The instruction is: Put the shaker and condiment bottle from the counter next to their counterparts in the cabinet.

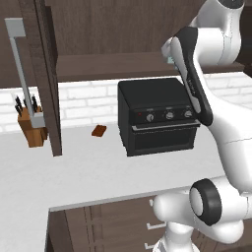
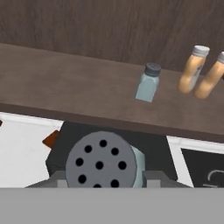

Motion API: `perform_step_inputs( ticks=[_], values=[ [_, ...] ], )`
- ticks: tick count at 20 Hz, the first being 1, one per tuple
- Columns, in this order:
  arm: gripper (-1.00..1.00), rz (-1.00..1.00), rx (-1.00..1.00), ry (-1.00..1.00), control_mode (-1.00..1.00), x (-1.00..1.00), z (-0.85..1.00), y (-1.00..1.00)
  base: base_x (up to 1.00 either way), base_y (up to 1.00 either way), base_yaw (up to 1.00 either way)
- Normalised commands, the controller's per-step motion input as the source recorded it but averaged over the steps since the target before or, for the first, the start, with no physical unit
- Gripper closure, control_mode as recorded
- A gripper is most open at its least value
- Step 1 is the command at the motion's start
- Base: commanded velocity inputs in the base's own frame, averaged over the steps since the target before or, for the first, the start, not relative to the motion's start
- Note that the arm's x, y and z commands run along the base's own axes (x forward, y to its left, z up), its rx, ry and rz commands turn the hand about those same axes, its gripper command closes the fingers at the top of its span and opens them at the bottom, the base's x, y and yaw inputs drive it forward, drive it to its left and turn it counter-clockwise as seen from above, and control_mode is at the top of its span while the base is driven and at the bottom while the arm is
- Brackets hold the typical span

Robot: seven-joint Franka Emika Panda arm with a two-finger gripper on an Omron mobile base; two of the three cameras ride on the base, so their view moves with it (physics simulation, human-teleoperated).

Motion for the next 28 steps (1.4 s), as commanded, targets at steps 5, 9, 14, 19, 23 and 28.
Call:
perform_step_inputs(
  ticks=[5,9,14,19,23,28],
  values=[
    [1.00,0.00,0.00,0.00,-1.00,0.32,0.00,0.00,0.00,0.00,0.00],
    [1.00,0.00,0.00,0.00,-1.00,0.37,-0.09,0.00,0.00,0.00,0.00],
    [1.00,0.00,0.00,0.00,-1.00,0.39,-0.11,0.00,0.00,0.00,0.00],
    [1.00,0.00,0.00,0.00,-1.00,0.36,-0.13,0.00,0.00,0.00,0.00],
    [1.00,0.00,0.00,-0.01,-1.00,0.41,-0.10,0.00,0.00,0.00,0.00],
    [1.00,0.00,0.00,0.00,-1.00,0.41,-0.01,0.00,0.00,0.00,0.00]
  ],
)
